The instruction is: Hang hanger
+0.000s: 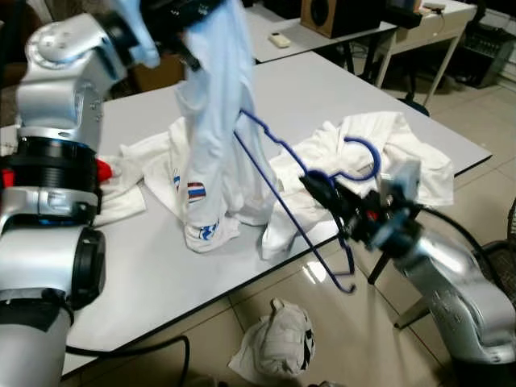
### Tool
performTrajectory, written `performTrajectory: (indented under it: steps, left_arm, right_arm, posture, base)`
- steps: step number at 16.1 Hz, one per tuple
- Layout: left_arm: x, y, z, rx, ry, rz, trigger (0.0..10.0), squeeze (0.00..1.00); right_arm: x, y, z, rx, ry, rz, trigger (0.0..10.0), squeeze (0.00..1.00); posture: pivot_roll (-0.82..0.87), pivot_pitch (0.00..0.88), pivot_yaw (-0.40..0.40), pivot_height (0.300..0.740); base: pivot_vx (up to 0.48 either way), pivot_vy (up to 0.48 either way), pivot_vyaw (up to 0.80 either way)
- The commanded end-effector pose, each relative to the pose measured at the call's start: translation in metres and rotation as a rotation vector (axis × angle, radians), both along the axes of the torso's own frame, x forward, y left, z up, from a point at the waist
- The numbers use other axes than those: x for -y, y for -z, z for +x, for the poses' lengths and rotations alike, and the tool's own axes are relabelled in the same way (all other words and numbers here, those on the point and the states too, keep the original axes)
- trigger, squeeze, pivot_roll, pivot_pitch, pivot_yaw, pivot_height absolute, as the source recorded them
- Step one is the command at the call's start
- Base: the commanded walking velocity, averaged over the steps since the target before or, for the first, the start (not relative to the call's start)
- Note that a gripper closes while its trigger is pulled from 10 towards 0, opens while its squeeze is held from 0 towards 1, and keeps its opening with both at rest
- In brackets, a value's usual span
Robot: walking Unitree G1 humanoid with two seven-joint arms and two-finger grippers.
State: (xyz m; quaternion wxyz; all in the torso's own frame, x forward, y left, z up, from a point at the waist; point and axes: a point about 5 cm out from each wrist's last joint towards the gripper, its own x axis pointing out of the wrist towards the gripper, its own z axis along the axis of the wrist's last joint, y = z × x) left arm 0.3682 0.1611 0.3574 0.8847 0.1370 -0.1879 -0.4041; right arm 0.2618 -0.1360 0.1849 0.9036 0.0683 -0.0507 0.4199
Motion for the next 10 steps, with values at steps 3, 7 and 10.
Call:
performTrajectory:
  steps: [3,7,10]
  left_arm:
    - [0.005,-0.001,-0.006,-0.015,0.042,0.002,0.0,0.0]
    - [0.0,-0.008,-0.009,-0.016,0.022,-0.053,0.0,0.0]
    - [-0.018,-0.03,-0.003,0.051,-0.113,-0.156,0.0,0.0]
  right_arm:
    - [-0.006,-0.008,0.007,0.044,-0.023,0.015,10.0,0.0]
    - [-0.009,-0.028,0.012,0.102,-0.063,0.18,10.0,0.0]
    - [-0.005,-0.042,0.007,0.143,-0.112,0.234,10.0,0.0]
  posture:
    - [-0.11,0.0,0.05,0.74]
    - [-0.1,0.0,0.041,0.74]
    - [-0.1,0.0,0.048,0.74]
  base:
    - [0.0,0.0,0.0]
    - [0.0,0.0,0.0]
    - [0.0,0.0,0.0]
